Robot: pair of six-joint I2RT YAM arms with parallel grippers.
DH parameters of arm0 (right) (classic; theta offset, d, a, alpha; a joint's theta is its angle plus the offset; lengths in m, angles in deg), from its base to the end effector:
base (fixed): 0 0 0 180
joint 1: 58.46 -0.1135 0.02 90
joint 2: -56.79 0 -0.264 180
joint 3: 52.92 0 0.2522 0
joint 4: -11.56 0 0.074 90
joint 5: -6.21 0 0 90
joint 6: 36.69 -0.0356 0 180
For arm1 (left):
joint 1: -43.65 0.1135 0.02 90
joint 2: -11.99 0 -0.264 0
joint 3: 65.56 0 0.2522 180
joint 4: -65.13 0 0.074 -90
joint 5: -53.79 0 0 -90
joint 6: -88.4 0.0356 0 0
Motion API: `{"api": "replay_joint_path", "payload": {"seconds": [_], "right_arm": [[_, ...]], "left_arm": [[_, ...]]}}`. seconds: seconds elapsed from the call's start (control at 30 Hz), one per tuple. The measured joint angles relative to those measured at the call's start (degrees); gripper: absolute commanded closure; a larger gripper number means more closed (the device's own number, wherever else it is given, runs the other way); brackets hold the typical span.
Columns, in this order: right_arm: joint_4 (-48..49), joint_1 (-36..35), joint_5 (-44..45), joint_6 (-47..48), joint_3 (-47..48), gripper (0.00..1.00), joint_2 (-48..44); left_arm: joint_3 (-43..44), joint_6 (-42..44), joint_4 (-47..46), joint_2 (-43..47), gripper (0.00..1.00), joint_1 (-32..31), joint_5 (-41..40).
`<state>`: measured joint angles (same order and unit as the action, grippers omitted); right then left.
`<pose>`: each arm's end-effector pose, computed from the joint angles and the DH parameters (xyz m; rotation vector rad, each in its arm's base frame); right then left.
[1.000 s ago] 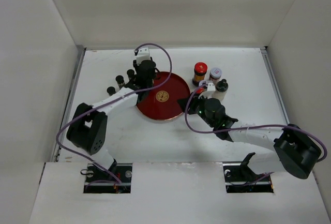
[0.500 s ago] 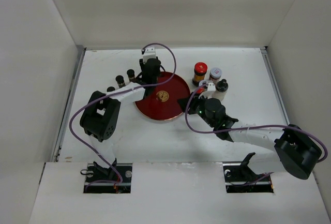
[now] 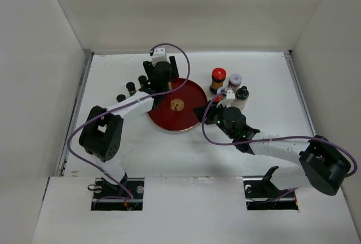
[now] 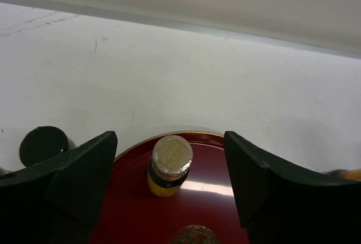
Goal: Organize the condiment bottles
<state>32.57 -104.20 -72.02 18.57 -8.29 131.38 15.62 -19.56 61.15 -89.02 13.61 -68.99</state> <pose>0.1977 0.1925 0.2251 -0.0146 1.8014 0.8498 0.3625 -0.1874 0.2587 -0.2038 1.7915 -0.0680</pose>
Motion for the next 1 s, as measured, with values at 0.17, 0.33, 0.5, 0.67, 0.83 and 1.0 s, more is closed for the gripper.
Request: {"api": "replay_joint_path", "payload": {"seconds": [0.17,0.33,0.5,0.67,0.83,1.0], "right_arm": [[0.0,0.0,0.0,0.0,0.0,0.54,0.0],[0.0,0.0,0.0,0.0,0.0,0.54,0.0],[0.0,0.0,0.0,0.0,0.0,0.54,0.0],[0.0,0.0,0.0,0.0,0.0,0.54,0.0],[0.0,0.0,0.0,0.0,0.0,0.54,0.1],[0.0,0.0,0.0,0.0,0.0,0.54,0.3]], "left_arm": [[-4.3,-1.0,-0.1,9.9,0.37,0.4,-0.2],[-7.3,-4.8,1.7,16.2,0.47,4.7,0.3],[-7.4,-5.6,4.7,13.6,0.47,9.1,0.8],[-5.9,-4.6,8.8,7.0,0.45,10.2,1.9],[-3.6,-4.0,11.5,2.5,0.46,11.3,3.1],[-3.1,-3.9,11.8,2.0,0.47,12.7,3.0]]}}
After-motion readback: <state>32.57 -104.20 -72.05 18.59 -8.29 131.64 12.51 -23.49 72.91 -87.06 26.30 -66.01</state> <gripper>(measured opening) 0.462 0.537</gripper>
